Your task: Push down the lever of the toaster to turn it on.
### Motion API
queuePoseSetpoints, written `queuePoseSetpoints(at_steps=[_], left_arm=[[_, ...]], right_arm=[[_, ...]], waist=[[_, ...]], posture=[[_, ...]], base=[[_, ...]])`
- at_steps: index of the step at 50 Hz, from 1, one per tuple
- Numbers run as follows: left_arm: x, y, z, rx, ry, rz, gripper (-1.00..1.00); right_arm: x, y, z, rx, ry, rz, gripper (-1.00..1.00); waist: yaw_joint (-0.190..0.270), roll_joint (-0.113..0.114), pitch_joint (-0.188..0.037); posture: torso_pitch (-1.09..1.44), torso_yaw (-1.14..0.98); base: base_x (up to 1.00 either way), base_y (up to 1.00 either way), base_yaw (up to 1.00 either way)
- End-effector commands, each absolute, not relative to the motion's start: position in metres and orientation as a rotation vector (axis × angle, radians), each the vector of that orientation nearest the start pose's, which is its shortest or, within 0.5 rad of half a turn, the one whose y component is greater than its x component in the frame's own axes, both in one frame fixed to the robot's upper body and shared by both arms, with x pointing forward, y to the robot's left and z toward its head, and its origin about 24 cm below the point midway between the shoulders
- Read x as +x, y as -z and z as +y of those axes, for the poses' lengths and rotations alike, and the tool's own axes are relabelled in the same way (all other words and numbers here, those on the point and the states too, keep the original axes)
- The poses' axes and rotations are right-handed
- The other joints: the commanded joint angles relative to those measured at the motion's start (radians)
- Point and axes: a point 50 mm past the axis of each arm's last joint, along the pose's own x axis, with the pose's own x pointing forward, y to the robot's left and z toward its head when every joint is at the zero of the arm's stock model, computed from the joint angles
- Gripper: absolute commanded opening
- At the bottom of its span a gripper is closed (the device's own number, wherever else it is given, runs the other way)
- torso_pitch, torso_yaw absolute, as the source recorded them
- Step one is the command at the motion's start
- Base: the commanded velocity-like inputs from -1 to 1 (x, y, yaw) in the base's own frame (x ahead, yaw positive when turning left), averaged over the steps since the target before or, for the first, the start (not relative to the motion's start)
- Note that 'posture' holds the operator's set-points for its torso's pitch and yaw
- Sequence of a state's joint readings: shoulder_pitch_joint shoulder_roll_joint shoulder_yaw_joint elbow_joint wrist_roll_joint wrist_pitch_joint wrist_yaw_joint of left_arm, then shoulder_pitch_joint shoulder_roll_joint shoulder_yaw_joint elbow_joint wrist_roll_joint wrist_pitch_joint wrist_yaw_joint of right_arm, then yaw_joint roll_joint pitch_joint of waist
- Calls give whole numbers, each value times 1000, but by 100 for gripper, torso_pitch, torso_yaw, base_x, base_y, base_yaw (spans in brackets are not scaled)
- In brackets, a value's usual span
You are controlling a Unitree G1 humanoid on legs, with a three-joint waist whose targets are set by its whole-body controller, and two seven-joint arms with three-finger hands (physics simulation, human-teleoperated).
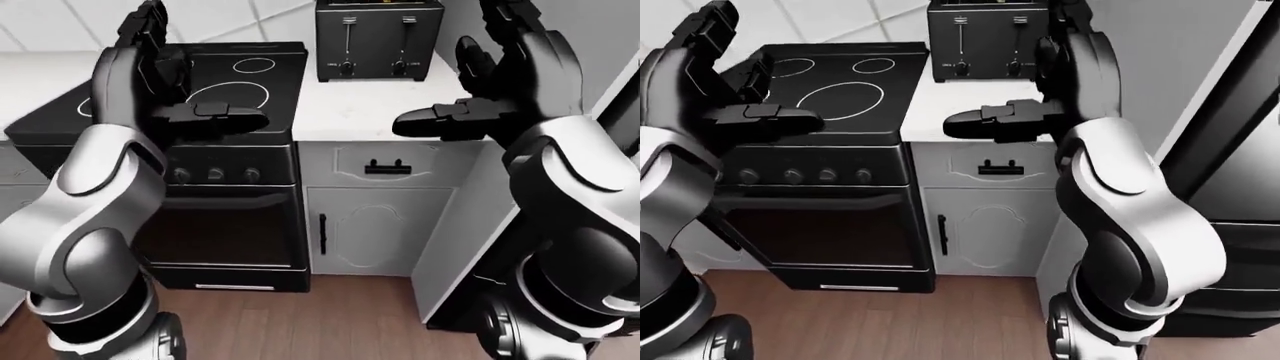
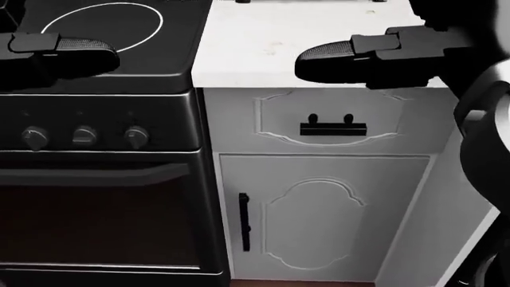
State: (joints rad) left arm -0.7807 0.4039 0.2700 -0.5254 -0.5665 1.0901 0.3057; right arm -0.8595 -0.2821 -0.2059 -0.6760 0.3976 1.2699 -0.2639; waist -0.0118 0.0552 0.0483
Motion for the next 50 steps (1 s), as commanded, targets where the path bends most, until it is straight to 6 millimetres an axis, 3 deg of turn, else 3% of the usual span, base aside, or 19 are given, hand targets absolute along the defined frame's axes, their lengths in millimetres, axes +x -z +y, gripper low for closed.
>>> queuePoseSetpoints(at_steps=[1,2,3,4,10,13,15,16,18,24,26,28,29,30,37,39,41,44,50], left_arm=[[279,-300,186,-30,-40,-297,100],[279,-300,186,-30,-40,-297,100],[279,-300,186,-30,-41,-297,100],[279,-301,185,-30,-40,-297,100],[279,-300,186,-30,-41,-298,100],[279,-301,186,-31,-42,-298,100],[279,-300,186,-30,-41,-297,100],[279,-300,186,-30,-41,-298,100],[279,-301,186,-31,-42,-297,100],[279,-300,186,-31,-42,-298,100],[279,-300,186,-31,-43,-297,100],[279,-301,186,-32,-42,-298,100],[279,-301,186,-32,-43,-297,100],[279,-301,186,-32,-43,-298,100],[279,-301,186,-32,-44,-298,100],[278,-301,186,-32,-43,-298,100],[278,-301,186,-32,-43,-299,100],[279,-301,186,-32,-42,-298,100],[278,-301,186,-32,-42,-297,100]], right_arm=[[264,-308,-150,-39,-23,-320,100],[264,-308,-150,-39,-23,-320,100],[264,-308,-150,-39,-23,-319,100],[264,-308,-150,-39,-23,-320,100],[264,-308,-150,-40,-23,-320,100],[265,-308,-150,-40,-23,-320,100],[265,-308,-150,-39,-24,-320,100],[264,-308,-150,-39,-23,-320,100],[264,-308,-149,-39,-24,-320,100],[264,-309,-150,-39,-23,-321,100],[264,-308,-150,-39,-23,-320,100],[264,-308,-150,-39,-24,-320,100],[265,-308,-150,-39,-24,-319,100],[265,-308,-150,-39,-24,-320,100],[265,-308,-149,-39,-24,-319,100],[264,-308,-149,-40,-24,-319,100],[264,-308,-149,-40,-25,-320,100],[264,-309,-149,-40,-24,-321,100],[264,-308,-150,-39,-23,-320,100]], waist=[[-1,23,-27],[-8,32,-42],[7,15,-27],[1,26,-20],[11,-27,-19],[17,-66,-19],[21,-123,-34],[13,-86,-28],[16,-102,-28],[11,-55,-13],[5,-22,-15],[-1,44,-34],[9,7,-26],[4,25,-24],[14,-34,-18],[18,-60,-17],[22,-111,-29],[20,-104,-24],[13,-57,-14]], posture=[[0,0],[0,0],[0,0],[0,0],[0,0],[0,0],[0,0],[0,0],[0,0],[0,0],[0,0],[0,0],[0,0],[0,0],[0,0],[0,0],[0,0],[0,0],[0,0]], base=[[12,8,0],[13,8,0],[13,8,0],[14,8,0],[13,8,0],[13,7,0],[13,8,0],[14,7,0],[13,8,0],[14,8,0],[13,7,0],[14,8,0],[12,6,0],[12,8,0],[13,8,0],[14,7,0],[14,7,0],[13,6,0],[13,5,0]])
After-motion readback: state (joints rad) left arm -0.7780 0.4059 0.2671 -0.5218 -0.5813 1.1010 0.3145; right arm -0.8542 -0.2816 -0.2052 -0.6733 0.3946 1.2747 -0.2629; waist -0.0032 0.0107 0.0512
